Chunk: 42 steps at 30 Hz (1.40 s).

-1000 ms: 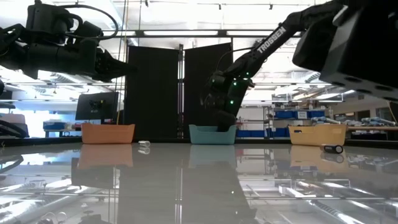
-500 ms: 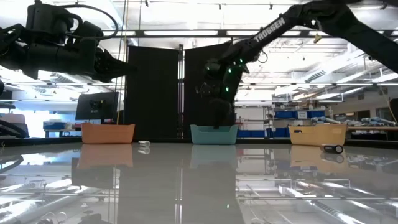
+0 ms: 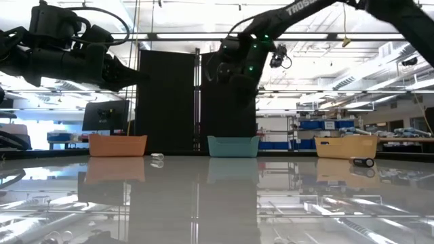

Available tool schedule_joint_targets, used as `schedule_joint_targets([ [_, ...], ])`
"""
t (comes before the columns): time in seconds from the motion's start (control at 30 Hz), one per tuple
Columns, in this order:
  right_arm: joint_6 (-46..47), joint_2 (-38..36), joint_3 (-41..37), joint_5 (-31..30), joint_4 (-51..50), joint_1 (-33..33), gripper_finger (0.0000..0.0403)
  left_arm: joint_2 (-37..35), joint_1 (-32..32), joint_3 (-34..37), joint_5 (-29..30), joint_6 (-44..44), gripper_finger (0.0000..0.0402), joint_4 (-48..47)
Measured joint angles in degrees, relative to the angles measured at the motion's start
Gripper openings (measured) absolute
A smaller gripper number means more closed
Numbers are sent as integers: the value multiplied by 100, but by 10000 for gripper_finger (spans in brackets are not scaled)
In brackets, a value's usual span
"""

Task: Sort batteries
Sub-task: Put the brown battery into the orange bin

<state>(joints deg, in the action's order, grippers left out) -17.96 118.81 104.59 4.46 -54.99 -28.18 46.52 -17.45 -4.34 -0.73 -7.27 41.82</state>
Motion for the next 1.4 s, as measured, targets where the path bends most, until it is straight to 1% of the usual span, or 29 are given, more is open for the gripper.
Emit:
schedule_joint_targets([
  [0.07,195,-226,-565,127,359,148,12,-1,-1,0,0,2,8,0],
  [0.17,568,-713,-1599,162,1138,469,7,0,-1,0,0,3,8,1],
  [0.3,1498,-1612,-3007,142,2197,941,7,0,0,0,1,4,8,7],
  [0.43,2661,-2593,-4230,-138,2934,1579,5,-1,-1,0,0,4,8,32],
  [0.5,3371,-3023,-4652,-400,2951,1963,7,-1,0,0,1,6,8,61],
  [0.57,4196,-3378,-4969,-808,2829,2342,8,0,-1,0,2,38,8,89],
  [0.63,5188,-3633,-5162,-1083,2540,2730,8,-1,-1,0,2,122,8,122],
  [0.73,6757,-3835,-5311,-1248,2144,3291,9,-2,0,0,2,177,8,148],
  [0.77,7155,-3844,-5338,-1308,2021,3464,10,-2,-2,0,2,195,8,148],
  [0.9,8467,-3735,-5350,-1510,1470,4041,13,0,-1,0,2,340,8,148],
  [1.0,9249,-3563,-5350,-1580,1002,4316,18,-2,-2,0,2,343,8,146],
  [1.07,9660,-3378,-5350,-1706,728,4430,22,0,0,0,0,345,8,157],
  [1.13,9877,-3182,-5350,-1736,667,4492,28,-1,-2,1,-4,345,8,126],
  [1.27,9925,-2809,-5350,-1677,706,4537,46,-2,0,2,-39,369,8,30],
  [1.4,9930,-2584,-5350,-1651,786,4477,74,0,0,2,-42,422,8,-5],
])
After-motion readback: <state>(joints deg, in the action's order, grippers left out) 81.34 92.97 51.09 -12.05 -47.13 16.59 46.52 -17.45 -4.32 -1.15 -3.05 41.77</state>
